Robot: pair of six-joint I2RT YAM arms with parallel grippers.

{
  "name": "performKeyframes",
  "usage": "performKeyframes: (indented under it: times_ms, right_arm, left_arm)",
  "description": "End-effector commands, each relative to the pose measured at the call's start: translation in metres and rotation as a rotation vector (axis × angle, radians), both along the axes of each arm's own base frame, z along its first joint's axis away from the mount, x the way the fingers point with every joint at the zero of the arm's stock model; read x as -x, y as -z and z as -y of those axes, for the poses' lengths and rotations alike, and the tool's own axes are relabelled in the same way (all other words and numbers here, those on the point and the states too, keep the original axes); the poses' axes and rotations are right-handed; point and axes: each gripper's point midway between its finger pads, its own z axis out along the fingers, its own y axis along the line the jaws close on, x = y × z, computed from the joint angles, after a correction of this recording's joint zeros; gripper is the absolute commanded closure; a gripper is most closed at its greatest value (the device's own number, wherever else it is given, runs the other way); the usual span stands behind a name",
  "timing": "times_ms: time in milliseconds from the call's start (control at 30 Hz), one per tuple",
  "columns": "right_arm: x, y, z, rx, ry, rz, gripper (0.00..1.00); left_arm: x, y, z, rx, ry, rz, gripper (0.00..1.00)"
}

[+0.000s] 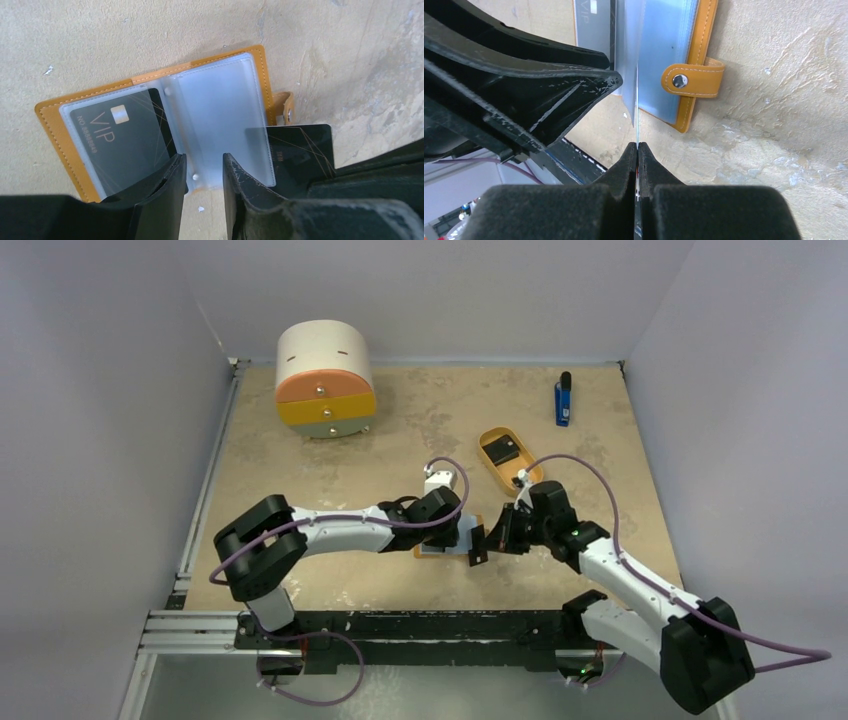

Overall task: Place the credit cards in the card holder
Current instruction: Turn over the card slot in the card holder.

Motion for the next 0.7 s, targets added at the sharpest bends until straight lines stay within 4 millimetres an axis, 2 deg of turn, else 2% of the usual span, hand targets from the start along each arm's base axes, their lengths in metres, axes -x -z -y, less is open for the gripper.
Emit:
performKeyframes:
  times_ms: [0,333,667]
  right_arm:
    - [-0.006,-0.011,-0.011,-0.052,-0.039,0.04,1.0]
    - [-0.009,-0.028,-0.027,-0.127,-0.1,0.088,1.0]
    - [-0.013,-0.028,-0.035,-0.127,-0.127,0.078,1.0]
  left_arm:
    - [-0.005,-0.03,0.005,0.063,-0.022,0.028,0.66]
    - [-0.01,-0.057,0.004,0.148,-0.063,0.067,0.48]
    - [-0.012,-0.058,0.0,0.142,-0.068,0.066,0.49]
